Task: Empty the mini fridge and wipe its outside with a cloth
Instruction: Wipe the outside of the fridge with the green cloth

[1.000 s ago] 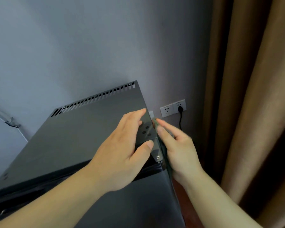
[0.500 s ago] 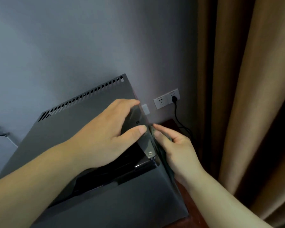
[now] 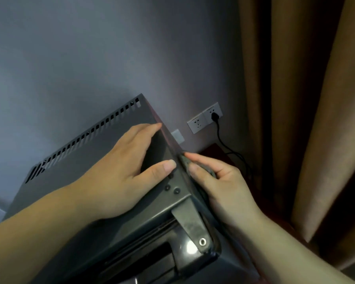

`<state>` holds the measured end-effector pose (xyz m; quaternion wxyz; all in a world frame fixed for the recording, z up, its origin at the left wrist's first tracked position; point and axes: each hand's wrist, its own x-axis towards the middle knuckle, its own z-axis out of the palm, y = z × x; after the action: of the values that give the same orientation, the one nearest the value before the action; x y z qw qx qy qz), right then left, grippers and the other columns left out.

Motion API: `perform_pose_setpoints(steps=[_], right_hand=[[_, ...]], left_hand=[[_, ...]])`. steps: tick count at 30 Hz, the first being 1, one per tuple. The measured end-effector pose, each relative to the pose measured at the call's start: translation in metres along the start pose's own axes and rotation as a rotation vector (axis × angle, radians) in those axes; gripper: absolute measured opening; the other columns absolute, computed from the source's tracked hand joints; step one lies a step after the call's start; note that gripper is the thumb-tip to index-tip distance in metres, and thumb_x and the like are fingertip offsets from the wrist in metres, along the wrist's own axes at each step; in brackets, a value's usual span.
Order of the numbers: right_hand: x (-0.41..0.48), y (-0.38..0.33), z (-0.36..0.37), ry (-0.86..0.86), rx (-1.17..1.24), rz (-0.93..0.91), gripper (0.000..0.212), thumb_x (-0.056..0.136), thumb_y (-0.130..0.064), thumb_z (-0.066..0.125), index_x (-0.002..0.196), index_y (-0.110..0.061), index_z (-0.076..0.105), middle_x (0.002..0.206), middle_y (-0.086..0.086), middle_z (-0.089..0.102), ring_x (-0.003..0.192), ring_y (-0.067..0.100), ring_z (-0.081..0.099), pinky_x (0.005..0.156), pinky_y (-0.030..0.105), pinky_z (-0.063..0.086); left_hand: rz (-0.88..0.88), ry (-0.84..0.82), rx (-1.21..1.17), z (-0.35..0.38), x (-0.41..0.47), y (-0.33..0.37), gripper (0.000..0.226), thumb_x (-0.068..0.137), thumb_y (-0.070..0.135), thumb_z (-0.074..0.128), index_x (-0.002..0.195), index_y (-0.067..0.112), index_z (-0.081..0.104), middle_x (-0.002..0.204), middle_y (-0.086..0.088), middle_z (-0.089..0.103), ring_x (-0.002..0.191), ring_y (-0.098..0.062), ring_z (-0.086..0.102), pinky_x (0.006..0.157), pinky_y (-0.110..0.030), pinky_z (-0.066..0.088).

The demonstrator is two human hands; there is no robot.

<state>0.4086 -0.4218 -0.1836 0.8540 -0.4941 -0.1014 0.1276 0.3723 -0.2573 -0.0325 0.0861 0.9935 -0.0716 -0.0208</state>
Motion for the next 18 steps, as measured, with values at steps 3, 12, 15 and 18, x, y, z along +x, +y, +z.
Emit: perform_pose_setpoints(steps=[3, 12, 15, 18], right_hand=[[0.007, 0.005, 0.001, 0.032, -0.020, -0.006, 0.030, 0.083, -0.032, 0.074, 0.112, -0.024, 0.077, 0.109, -0.007, 0.077, 0.107, 0.010, 0.071, 0.103, 0.043, 0.053], [0.032, -0.007, 0.012, -0.056, -0.036, -0.088, 0.037, 0.080, -0.037, 0.071, 0.115, -0.026, 0.076, 0.112, -0.011, 0.075, 0.111, 0.006, 0.069, 0.104, 0.039, 0.052], [0.039, -0.011, 0.013, -0.087, -0.027, -0.076, 0.029, 0.085, -0.030, 0.072, 0.113, -0.029, 0.076, 0.111, -0.013, 0.076, 0.109, 0.003, 0.069, 0.101, 0.032, 0.054], [0.042, -0.015, 0.014, -0.182, -0.026, -0.149, 0.027, 0.089, -0.023, 0.071, 0.113, -0.033, 0.074, 0.114, -0.015, 0.074, 0.111, 0.002, 0.067, 0.096, 0.022, 0.053]], left_hand=[[0.009, 0.065, -0.064, 0.008, 0.000, -0.003, 0.076, 0.088, 0.073, 0.035, 0.155, 0.041, 0.021, 0.154, 0.030, 0.023, 0.145, 0.006, 0.022, 0.117, -0.032, 0.030], [-0.029, 0.169, -0.116, 0.014, 0.002, -0.001, 0.076, 0.088, 0.065, 0.041, 0.156, 0.038, 0.021, 0.159, 0.024, 0.026, 0.148, -0.002, 0.025, 0.118, -0.041, 0.032], [-0.030, 0.129, -0.106, 0.009, 0.000, 0.002, 0.077, 0.090, 0.065, 0.041, 0.157, 0.033, 0.021, 0.156, 0.023, 0.029, 0.147, -0.002, 0.027, 0.117, -0.033, 0.032], [-0.010, 0.086, -0.072, 0.006, 0.001, 0.003, 0.073, 0.094, 0.059, 0.043, 0.157, 0.027, 0.023, 0.155, 0.017, 0.031, 0.147, -0.007, 0.029, 0.115, -0.029, 0.030]])
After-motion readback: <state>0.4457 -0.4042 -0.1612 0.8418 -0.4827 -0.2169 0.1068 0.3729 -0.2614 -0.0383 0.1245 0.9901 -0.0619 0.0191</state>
